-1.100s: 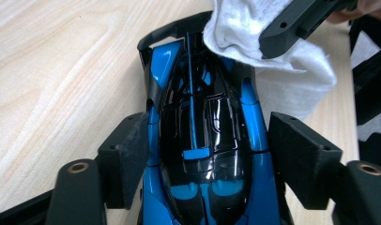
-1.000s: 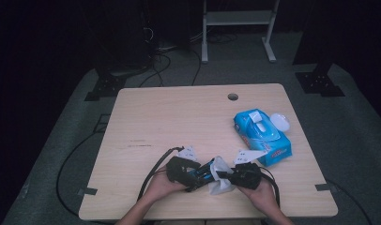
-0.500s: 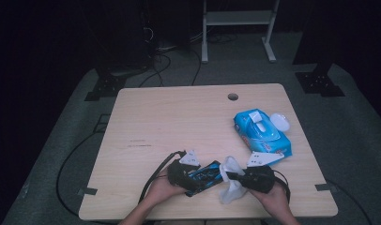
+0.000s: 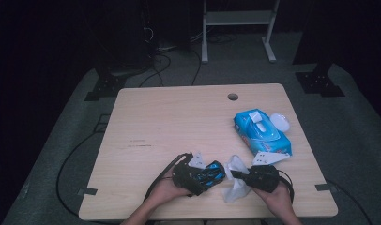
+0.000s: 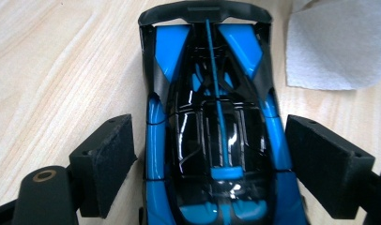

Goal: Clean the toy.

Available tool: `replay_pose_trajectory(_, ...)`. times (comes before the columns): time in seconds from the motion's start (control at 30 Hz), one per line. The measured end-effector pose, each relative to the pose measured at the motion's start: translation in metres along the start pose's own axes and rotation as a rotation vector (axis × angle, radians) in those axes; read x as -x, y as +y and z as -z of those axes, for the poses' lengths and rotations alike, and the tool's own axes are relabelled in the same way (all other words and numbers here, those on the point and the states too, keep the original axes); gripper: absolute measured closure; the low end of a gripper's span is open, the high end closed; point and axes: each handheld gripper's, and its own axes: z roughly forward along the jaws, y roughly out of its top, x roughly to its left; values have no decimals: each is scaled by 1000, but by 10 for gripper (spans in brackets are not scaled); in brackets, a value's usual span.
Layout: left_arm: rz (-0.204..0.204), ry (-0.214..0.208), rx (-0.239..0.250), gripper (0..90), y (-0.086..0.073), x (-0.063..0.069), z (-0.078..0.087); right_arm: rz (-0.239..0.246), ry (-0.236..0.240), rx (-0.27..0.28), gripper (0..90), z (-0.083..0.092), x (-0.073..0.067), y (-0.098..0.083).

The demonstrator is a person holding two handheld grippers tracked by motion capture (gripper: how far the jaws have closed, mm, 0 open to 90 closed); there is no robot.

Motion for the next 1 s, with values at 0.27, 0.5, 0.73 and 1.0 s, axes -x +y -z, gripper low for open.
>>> replay_pose_trajectory(0.27, -38, 41, 8, 238, 0, 9, -3, -17, 3, 4, 857, 0, 3, -3)
replay_pose_trajectory(0.5, -42, 44, 13, 258, -1, 8, -2, -19, 11, 10, 857, 0, 3, -2)
replay_pose_trajectory(0.73, -62, 32, 4, 259, -1, 7, 0, -34, 10, 27, 857, 4, 4, -2)
replay_pose_trajectory(1.0, -64, 38, 28, 259, 2, 4, 6, -38, 11, 25, 857, 3, 4, -2)
